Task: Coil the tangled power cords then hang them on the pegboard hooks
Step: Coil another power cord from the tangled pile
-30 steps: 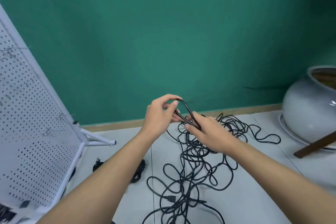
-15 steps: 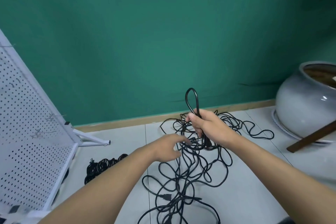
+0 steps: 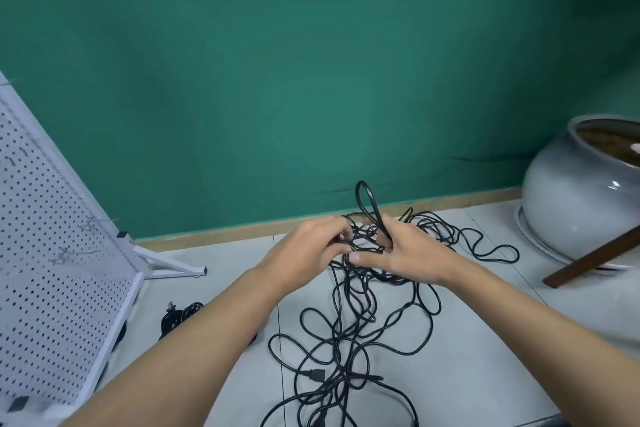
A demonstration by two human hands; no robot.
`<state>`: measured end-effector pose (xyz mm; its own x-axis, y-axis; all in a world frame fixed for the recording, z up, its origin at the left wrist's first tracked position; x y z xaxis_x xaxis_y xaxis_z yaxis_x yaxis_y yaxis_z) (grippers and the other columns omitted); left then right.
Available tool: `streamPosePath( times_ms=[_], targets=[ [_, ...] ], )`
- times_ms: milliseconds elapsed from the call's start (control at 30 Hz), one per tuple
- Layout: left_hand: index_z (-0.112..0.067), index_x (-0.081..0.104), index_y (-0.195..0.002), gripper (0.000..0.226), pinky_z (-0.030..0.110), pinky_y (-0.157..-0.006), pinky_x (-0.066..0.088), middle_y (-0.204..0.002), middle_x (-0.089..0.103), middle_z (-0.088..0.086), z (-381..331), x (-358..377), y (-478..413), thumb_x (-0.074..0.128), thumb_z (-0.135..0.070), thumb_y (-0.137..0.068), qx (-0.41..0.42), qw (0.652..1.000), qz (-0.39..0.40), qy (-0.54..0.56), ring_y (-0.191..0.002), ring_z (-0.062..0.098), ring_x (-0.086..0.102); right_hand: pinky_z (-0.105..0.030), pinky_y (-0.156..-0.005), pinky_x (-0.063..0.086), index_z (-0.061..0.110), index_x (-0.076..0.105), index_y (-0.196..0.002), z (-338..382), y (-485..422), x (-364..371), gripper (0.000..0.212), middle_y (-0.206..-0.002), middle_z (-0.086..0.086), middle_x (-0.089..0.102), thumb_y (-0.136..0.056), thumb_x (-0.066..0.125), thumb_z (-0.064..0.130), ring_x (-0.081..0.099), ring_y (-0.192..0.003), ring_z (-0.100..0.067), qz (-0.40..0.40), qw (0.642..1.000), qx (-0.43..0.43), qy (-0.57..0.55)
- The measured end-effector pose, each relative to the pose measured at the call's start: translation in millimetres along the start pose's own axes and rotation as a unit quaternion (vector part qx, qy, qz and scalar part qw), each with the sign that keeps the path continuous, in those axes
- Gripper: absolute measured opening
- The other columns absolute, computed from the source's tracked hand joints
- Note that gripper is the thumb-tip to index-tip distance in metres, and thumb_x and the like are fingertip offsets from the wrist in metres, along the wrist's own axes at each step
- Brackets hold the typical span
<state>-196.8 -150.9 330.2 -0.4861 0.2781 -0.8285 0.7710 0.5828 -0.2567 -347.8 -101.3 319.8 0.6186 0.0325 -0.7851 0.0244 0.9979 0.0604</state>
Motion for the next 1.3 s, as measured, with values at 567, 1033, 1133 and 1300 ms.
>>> streamPosePath(
  times_ms=[567,1033,1133,1300],
  targets=[
    [-0.021,0.077,-0.106,0.018,0.024,-0.085,0.044,-0.1,0.067,-0.012,-5,-32,-7,0.076,-0.012,-0.091,0.068,0.995,-0.076,-0.015,-0.089,0.007,0.051,-0.035,-0.064,0.053,0.012,0.059,-0.09,20,11,33,0.026,-0.068,-0.001,0.074,-0.107,0.054,0.031,0.072,-0.06,-0.019,0.134,0.988,-0.002,-0.075],
    [-0.016,0.08,-0.087,0.007,0.037,-0.077,0.064,-0.075,0.076,-0.001,45,-39,12,0.075,-0.015,-0.093,-0.203,0.936,-0.15,0.246,-0.069,0.017,0.076,-0.029,-0.06,0.045,0.024,0.068,-0.087,11,6,2,0.029,-0.064,0.003,0.057,-0.106,0.053,0.04,0.056,-0.058,-0.012,-0.023,0.998,-0.035,-0.049],
    [-0.014,0.08,-0.089,0.007,0.024,-0.069,0.06,-0.077,0.077,-0.002,34,-45,5,0.074,-0.015,-0.094,-0.212,0.912,-0.193,0.292,-0.069,0.014,0.075,-0.011,-0.063,0.039,0.024,0.074,-0.104,10,2,-1,0.02,-0.073,0.022,0.063,-0.106,0.056,0.033,0.06,-0.071,0.009,-0.044,0.996,-0.039,-0.069],
    [-0.009,0.08,-0.096,0.009,0.022,-0.069,0.057,-0.08,0.077,0.006,26,-43,-6,0.072,-0.015,-0.096,-0.214,0.881,-0.215,0.364,-0.068,0.011,0.069,-0.02,-0.077,0.048,0.031,0.07,-0.123,14,-2,0,0.023,-0.094,0.017,0.07,-0.107,0.054,0.033,0.062,-0.086,0.0,-0.071,0.992,-0.068,-0.076]
  ],
)
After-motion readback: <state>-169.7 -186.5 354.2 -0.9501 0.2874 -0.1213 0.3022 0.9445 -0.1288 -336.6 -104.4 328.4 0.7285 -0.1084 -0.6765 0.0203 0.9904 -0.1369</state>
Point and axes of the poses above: each hand's wrist, its own y-axis away from the middle knuckle, its own x-axis out of the palm, z = x × y, the point moved 8 cm from there along -y, towards the middle knuckle
